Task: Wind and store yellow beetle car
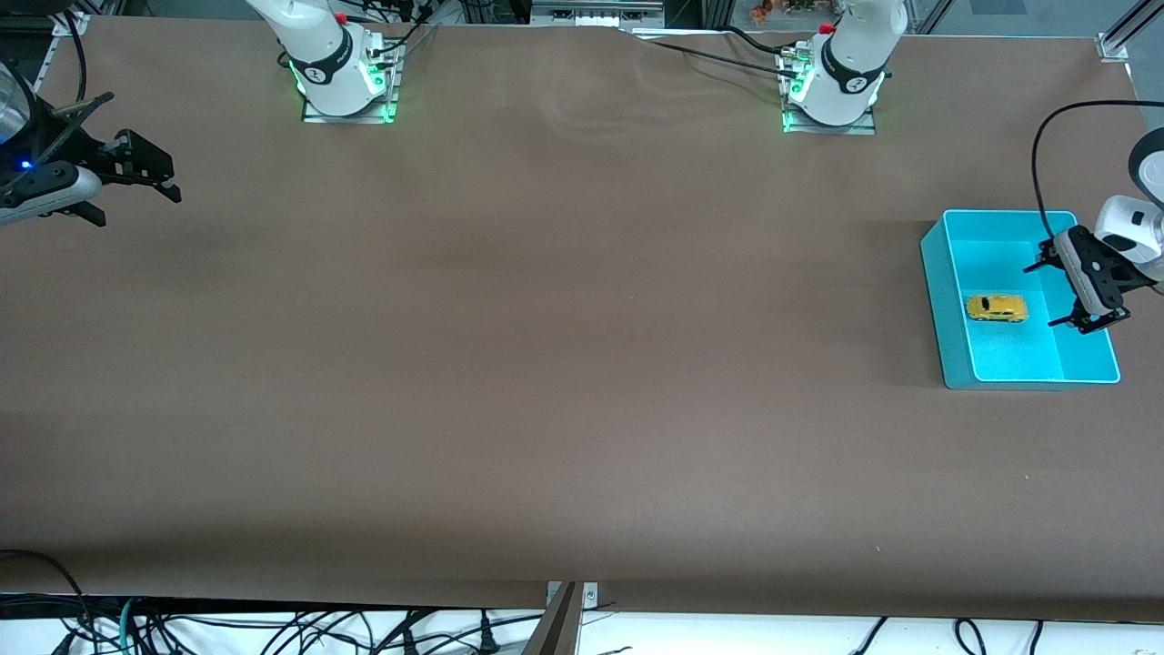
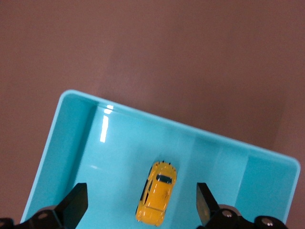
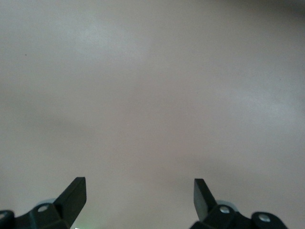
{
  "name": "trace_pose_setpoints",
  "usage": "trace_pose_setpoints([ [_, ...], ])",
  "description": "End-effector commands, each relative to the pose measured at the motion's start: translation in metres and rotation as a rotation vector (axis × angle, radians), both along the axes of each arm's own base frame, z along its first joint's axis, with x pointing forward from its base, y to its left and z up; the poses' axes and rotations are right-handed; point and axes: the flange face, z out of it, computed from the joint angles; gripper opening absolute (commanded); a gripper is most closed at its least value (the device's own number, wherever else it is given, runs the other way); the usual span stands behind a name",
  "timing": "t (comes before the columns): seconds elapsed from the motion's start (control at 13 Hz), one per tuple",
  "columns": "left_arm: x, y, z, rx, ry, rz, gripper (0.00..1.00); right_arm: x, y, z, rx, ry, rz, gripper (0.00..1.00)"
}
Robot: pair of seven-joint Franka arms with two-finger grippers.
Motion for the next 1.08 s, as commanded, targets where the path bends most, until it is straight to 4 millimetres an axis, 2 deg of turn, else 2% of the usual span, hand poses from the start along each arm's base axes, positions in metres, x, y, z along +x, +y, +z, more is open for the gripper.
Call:
trace_pose_setpoints([
  [0.0,0.025,-0.057,0.039,-0.018,0.064,0.183,1.00,-0.002,0.002,0.008,-0.012,0.003,0.000,1.00],
  [0.15,0.035,-0.081,0.068,-0.001,0.046,0.353,1.00,-0.002,0.003,0.008,-0.013,0.005,0.001,1.00],
  [0.38,0.035,-0.142,0.124,0.003,0.014,0.610,1.00,-0.002,0.003,0.008,-0.013,0.003,0.001,1.00],
  [0.62,0.035,-0.193,0.170,0.020,0.104,0.859,1.00,-0.002,0.003,0.007,-0.013,0.006,0.001,1.00],
  [0.77,0.029,-0.214,0.198,0.056,0.184,1.052,1.00,-0.002,0.002,0.008,-0.012,0.005,0.000,1.00],
  [0.92,0.023,-0.226,0.230,0.076,0.215,1.177,1.00,-0.002,0.002,0.008,-0.012,0.006,-0.002,1.00],
  [1.0,0.022,-0.219,0.234,0.081,0.221,1.223,1.00,-0.002,0.003,0.007,-0.011,0.009,0.001,1.00],
])
